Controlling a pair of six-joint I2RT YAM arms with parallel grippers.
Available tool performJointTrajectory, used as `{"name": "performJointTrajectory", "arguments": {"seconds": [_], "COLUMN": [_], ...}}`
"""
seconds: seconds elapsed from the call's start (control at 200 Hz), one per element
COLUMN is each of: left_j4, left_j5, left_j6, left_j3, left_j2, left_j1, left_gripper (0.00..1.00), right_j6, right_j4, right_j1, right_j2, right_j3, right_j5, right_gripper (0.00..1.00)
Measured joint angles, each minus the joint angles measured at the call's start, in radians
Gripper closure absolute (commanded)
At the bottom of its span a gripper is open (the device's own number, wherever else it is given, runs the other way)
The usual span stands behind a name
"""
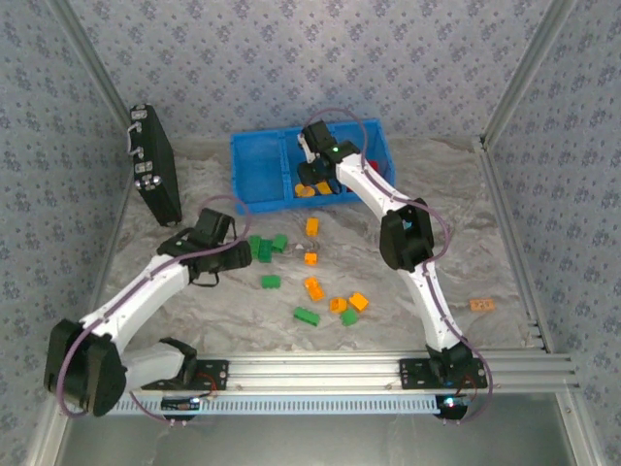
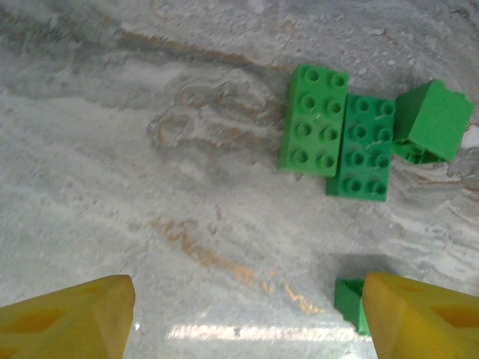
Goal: Sort the legos into containers by color
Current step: Place the lego in the container, then pick up the lego from the center of the table.
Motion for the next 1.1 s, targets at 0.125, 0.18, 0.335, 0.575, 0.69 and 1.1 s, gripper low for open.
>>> {"name": "performJointTrajectory", "arguments": {"seconds": [0.125, 0.18, 0.335, 0.575, 0.69, 1.1], "left_j4": [0.043, 0.06, 0.094, 0.105, 0.097, 0.084], "left_j5": [-0.003, -0.008, -0.019, -0.019, -0.029, -0.037], "left_j6": [0.043, 0.068, 0.135, 0.188, 0.199, 0.224], "left_j3": [0.105, 0.16, 0.31, 0.411, 0.44, 0.492], "left_j2": [0.134, 0.203, 0.387, 0.555, 0.595, 0.709], "left_j1": [-0.033, -0.055, -0.122, -0.154, -0.154, -0.168], "left_gripper": [0.25, 0.26, 0.27, 0.3, 0.32, 0.39], "right_j6": [-0.005, -0.008, -0.019, -0.023, -0.011, 0.046], "right_j4": [0.004, 0.005, 0.026, 0.08, 0.117, 0.074], "right_j1": [0.0, -0.001, -0.006, -0.024, -0.033, -0.033], "right_j2": [0.0, -0.002, -0.074, -0.391, -0.562, -0.819], "right_j3": [0.0, -0.002, -0.094, -0.401, -0.573, -0.953], "right_j5": [-0.019, -0.026, -0.051, -0.072, -0.079, -0.097], "right_gripper": [0.5, 0.49, 0.48, 0.45, 0.45, 0.43]}}
